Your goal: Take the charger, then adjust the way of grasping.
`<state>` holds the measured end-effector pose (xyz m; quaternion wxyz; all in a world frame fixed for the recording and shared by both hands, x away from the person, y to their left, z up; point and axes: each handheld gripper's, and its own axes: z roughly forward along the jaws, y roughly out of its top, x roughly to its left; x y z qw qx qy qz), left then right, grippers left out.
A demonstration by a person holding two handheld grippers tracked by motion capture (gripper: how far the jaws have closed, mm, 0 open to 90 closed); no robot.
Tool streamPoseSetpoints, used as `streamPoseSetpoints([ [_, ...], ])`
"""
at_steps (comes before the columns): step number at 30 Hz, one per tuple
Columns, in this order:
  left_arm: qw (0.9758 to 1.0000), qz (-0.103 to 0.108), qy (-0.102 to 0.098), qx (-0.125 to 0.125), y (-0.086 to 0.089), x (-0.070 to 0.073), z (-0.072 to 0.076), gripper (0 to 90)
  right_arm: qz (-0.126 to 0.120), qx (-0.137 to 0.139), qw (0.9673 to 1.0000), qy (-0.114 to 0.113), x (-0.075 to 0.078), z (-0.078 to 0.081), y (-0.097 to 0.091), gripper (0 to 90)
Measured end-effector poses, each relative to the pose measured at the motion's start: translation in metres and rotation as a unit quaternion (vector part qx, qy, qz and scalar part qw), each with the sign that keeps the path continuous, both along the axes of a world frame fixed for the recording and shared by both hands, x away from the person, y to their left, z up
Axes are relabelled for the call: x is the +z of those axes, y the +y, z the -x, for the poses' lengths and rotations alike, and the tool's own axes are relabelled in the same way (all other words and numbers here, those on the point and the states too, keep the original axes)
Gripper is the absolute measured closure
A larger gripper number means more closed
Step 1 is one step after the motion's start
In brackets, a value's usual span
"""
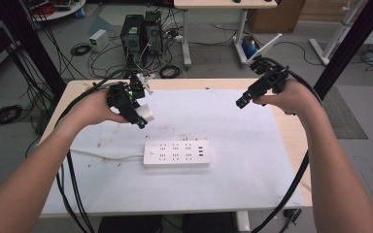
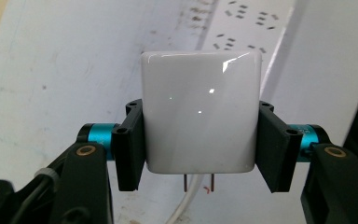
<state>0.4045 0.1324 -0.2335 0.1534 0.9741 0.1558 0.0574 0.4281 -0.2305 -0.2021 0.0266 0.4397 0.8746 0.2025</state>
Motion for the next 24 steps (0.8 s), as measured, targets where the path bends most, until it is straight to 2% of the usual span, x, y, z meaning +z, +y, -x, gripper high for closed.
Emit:
streamPoseSetpoints([
  [3, 0.9998, -0.012, -0.005, -0.016, -0.009, 0.01, 0.005, 42.4, 0.0, -0.002, 1.0, -0.005, 0.002, 0.0, -0.001, 19.1],
  [7, 0.9996, -0.012, -0.007, -0.025, -0.014, 0.016, 0.008, 42.4, 0.001, -0.003, 1.0, -0.007, 0.003, 0.002, -0.003, 19.1],
  [11, 0.9994, -0.016, -0.008, -0.029, -0.017, 0.019, 0.011, 42.4, 0.0, -0.005, 1.0, -0.006, 0.003, 0.004, -0.004, 19.1],
  [17, 0.999, -0.01, -0.023, -0.036, -0.021, 0.022, 0.015, 42.4, -0.008, -0.01, 0.9999, -0.01, 0.003, 0.006, -0.006, 19.1],
  [18, 0.9986, -0.018, -0.024, -0.043, -0.022, 0.024, 0.014, 42.4, -0.015, -0.011, 0.9998, -0.007, 0.003, 0.007, -0.007, 19.1],
  [19, 0.9989, -0.01, -0.026, -0.038, -0.023, 0.023, 0.015, 42.4, -0.02, -0.012, 0.9997, -0.006, 0.003, 0.007, -0.007, 19.2],
  [22, 0.9985, -0.003, -0.031, -0.046, -0.026, 0.024, 0.015, 42.4, -0.031, -0.012, 0.9994, 0.0, 0.003, 0.008, -0.008, 19.2],
  [24, 0.998, -0.005, -0.033, -0.054, -0.029, 0.023, 0.016, 42.4, -0.03, -0.013, 0.9995, 0.002, 0.003, 0.009, -0.007, 19.2],
])
